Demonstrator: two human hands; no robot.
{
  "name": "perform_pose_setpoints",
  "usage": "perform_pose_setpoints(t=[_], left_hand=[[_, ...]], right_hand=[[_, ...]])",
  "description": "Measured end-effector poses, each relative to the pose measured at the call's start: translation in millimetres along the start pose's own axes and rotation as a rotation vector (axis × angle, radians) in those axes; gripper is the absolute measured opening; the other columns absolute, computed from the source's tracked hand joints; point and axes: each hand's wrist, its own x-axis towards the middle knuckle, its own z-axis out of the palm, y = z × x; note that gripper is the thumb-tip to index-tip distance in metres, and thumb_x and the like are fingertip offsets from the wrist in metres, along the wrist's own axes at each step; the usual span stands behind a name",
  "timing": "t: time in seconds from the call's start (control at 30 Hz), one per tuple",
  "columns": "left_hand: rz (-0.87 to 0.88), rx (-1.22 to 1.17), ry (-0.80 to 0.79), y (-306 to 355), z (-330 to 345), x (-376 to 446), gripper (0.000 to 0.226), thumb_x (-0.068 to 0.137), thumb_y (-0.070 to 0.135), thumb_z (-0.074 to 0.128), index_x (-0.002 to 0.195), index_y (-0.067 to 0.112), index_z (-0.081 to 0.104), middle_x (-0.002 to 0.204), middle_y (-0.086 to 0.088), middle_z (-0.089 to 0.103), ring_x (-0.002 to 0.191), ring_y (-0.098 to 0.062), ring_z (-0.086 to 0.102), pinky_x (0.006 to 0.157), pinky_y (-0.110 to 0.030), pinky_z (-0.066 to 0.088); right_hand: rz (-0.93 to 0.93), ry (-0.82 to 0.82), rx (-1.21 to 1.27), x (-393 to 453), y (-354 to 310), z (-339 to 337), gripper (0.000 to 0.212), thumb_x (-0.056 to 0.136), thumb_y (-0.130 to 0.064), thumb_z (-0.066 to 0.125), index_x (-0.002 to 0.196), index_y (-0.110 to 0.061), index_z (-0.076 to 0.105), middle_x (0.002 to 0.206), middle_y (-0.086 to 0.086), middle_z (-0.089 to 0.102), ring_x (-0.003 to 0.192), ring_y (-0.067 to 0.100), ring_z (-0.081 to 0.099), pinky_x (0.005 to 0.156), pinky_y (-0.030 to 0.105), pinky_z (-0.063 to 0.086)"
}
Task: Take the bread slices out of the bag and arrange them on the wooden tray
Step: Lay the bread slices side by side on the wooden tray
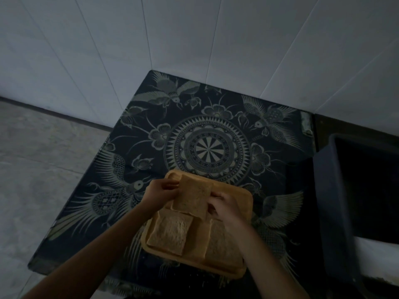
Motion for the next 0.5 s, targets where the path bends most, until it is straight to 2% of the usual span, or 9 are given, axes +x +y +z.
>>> perform_pose_setpoints(t=[0.1,0.2,0.3,0.4,0.5], left_hand=[[0.034,0.077,0.038,-3,-6,10,0.031,0.080,0.023,0.083,0.110,0.020,0.076,0.093,0.008,0.074,0.088,-0.006,0.070,0.072,-0.021,0.055],[0.066,0.135,0.065,-7,-12,17,0.028,0.081,0.023,0.082,0.109,0.020,0.076,0.095,0.007,0.075,0.089,-0.004,0.069,0.075,-0.021,0.055],[0.086,0.163,0.065,-10,-14,23,0.028,0.083,0.020,0.081,0.110,0.017,0.076,0.102,0.003,0.077,0.094,-0.008,0.071,0.088,-0.030,0.058],[0.089,0.187,0.058,-12,-16,28,0.027,0.084,0.018,0.079,0.111,0.017,0.076,0.104,0.003,0.076,0.095,-0.008,0.071,0.091,-0.032,0.059],[0.112,0.236,0.056,-17,-18,33,0.023,0.085,0.018,0.078,0.108,0.018,0.076,0.102,0.004,0.077,0.092,-0.006,0.071,0.089,-0.030,0.059]], right_hand=[[0.009,0.024,-0.013,14,-2,15,0.011,0.090,-0.017,0.075,0.101,-0.019,0.076,0.101,0.006,0.079,0.094,0.021,0.076,0.087,0.041,0.065],[0.024,0.042,-0.040,26,0,25,0.016,0.090,-0.018,0.075,0.106,-0.019,0.075,0.104,0.005,0.078,0.097,0.020,0.075,0.091,0.044,0.063],[0.031,0.054,-0.029,35,4,33,0.011,0.090,-0.019,0.076,0.100,-0.021,0.074,0.102,0.003,0.077,0.094,0.017,0.074,0.086,0.037,0.065],[0.056,0.069,-0.018,42,6,39,0.012,0.090,-0.019,0.076,0.101,-0.022,0.072,0.103,0.001,0.075,0.093,0.013,0.072,0.072,0.025,0.062],[0.089,0.065,-0.015,47,8,44,0.012,0.091,-0.017,0.076,0.101,-0.021,0.071,0.105,0.002,0.073,0.094,0.013,0.071,0.072,0.023,0.060]])
